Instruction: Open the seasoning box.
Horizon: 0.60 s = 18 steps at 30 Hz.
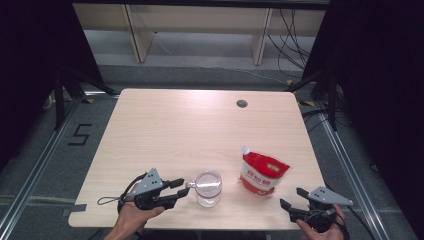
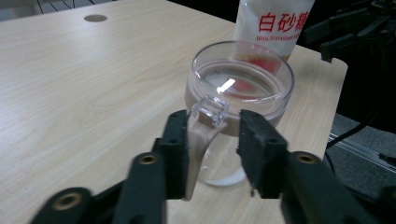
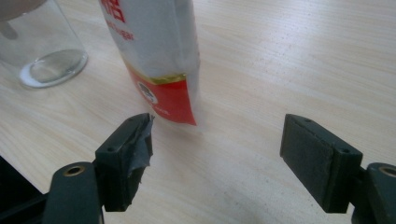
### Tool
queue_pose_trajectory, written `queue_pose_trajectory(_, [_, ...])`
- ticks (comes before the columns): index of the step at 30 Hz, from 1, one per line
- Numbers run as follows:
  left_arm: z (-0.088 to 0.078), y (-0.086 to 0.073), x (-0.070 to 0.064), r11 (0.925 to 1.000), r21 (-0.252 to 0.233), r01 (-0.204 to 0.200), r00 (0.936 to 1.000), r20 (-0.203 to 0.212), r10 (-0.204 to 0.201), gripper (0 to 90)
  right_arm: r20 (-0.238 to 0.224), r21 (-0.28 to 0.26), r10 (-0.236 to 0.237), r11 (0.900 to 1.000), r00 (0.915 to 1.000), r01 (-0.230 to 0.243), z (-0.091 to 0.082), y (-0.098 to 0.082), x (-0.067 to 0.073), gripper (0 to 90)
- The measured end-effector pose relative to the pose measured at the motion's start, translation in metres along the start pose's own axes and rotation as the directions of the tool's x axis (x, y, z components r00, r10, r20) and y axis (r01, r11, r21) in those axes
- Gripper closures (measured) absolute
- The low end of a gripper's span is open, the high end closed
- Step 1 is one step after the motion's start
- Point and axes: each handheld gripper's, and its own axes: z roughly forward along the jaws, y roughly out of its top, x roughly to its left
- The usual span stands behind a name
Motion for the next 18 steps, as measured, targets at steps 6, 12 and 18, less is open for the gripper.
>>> queue_pose_trajectory(6, [0.002, 0.007, -0.006, 0.9992, 0.001, -0.04, 0.9989, -0.026, 0.04, 85.2, 0.0, -0.019, -0.028, 0.999, 0.9996, 0.028, -0.004, -0.001, 0.006, 25.9])
queue_pose_trajectory(12, [0.007, 0.018, -0.008, 0.9973, -0.005, -0.074, 0.9972, -0.015, 0.073, 89.1, -0.028, -0.011, -0.029, 1.0, 0.9992, 0.029, -0.008, -0.003, 0.018, 28.2])
queue_pose_trajectory(18, [0.009, 0.022, -0.002, 0.9977, 0.006, -0.067, 0.9972, -0.031, 0.067, 89.2, -0.088, -0.007, -0.062, 0.998, 0.9941, 0.062, -0.012, -0.004, 0.033, 38.0])
